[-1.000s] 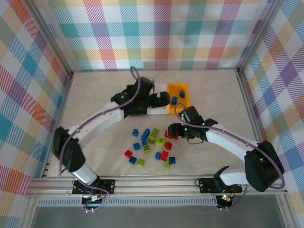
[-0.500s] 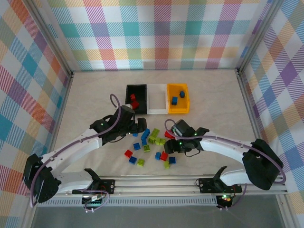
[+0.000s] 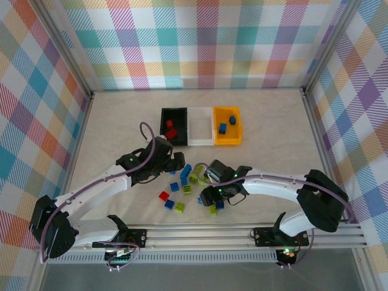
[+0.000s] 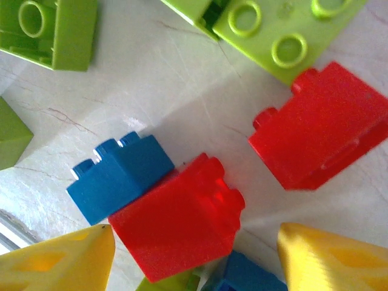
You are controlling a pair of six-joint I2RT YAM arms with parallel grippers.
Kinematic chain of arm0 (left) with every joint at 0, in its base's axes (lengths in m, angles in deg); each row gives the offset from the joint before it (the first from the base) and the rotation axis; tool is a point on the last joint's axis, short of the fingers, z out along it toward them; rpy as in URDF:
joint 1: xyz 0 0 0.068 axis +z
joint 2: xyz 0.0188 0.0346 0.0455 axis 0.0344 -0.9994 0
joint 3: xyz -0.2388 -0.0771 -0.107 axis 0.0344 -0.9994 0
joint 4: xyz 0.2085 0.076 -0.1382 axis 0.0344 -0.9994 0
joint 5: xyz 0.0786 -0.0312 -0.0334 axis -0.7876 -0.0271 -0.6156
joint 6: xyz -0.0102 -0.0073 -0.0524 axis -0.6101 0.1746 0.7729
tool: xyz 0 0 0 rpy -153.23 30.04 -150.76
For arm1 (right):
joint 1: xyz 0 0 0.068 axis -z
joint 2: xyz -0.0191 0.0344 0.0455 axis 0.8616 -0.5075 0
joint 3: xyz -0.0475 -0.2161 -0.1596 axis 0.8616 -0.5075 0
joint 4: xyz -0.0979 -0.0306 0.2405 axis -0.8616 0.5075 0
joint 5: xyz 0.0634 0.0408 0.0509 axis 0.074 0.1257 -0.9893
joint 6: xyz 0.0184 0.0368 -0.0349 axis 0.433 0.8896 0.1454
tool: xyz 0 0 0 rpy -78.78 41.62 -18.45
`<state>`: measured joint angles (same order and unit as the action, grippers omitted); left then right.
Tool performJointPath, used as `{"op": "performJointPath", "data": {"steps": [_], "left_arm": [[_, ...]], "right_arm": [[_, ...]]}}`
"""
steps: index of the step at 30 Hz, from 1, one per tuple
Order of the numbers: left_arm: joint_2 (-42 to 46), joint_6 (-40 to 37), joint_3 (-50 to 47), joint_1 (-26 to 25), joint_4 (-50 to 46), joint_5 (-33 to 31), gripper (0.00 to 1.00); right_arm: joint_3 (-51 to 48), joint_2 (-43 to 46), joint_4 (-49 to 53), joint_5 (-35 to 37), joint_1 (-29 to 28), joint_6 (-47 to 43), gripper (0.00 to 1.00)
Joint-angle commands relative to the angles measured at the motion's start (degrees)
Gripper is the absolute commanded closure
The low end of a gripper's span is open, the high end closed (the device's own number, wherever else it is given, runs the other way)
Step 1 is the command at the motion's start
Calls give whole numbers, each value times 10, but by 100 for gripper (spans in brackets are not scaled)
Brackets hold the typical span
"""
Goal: Sort the legos into containers by color
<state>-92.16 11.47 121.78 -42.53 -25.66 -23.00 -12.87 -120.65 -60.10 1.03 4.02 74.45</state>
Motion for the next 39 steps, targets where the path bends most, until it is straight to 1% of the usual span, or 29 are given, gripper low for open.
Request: {"op": "performJointPath", "data": {"steps": [1, 6, 10, 14, 19, 21, 24, 27, 29, 33, 36, 39], "left_arm": [[-3, 10, -3, 10, -21, -14, 0], [-7, 16, -6, 17, -23, -6, 0], [-13, 19, -5, 21, -24, -1, 0], [-17, 22, -5, 24, -25, 3, 0], [-20, 22, -4, 28, -26, 7, 0], [-22, 22, -2, 28, -27, 10, 0], [-25, 21, 1, 29, -30, 11, 0], [-29, 21, 1, 29, -31, 13, 0], [-30, 21, 1, 30, -31, 15, 0], [-34, 21, 3, 31, -30, 15, 0], [-33, 20, 2, 31, -29, 16, 0], [-29, 22, 2, 33, -30, 12, 0]], "right_arm": [[21, -18, 26, 14, -5, -37, 30], [28, -30, 23, 5, -12, -47, 30], [36, -38, 24, -3, -21, -61, 24], [28, -33, 12, -24, -24, -66, 25], [29, -38, 9, -17, -24, -66, 31], [30, -43, 9, -8, -24, -65, 31], [35, -53, 15, 3, -25, -68, 28], [39, -59, 16, 15, -24, -69, 29], [42, -61, 16, 19, -24, -69, 31], [42, -56, 9, 17, -24, -71, 39], [37, -43, 3, 19, -24, -71, 46], [34, -26, 3, 27, -24, -66, 51]]}}
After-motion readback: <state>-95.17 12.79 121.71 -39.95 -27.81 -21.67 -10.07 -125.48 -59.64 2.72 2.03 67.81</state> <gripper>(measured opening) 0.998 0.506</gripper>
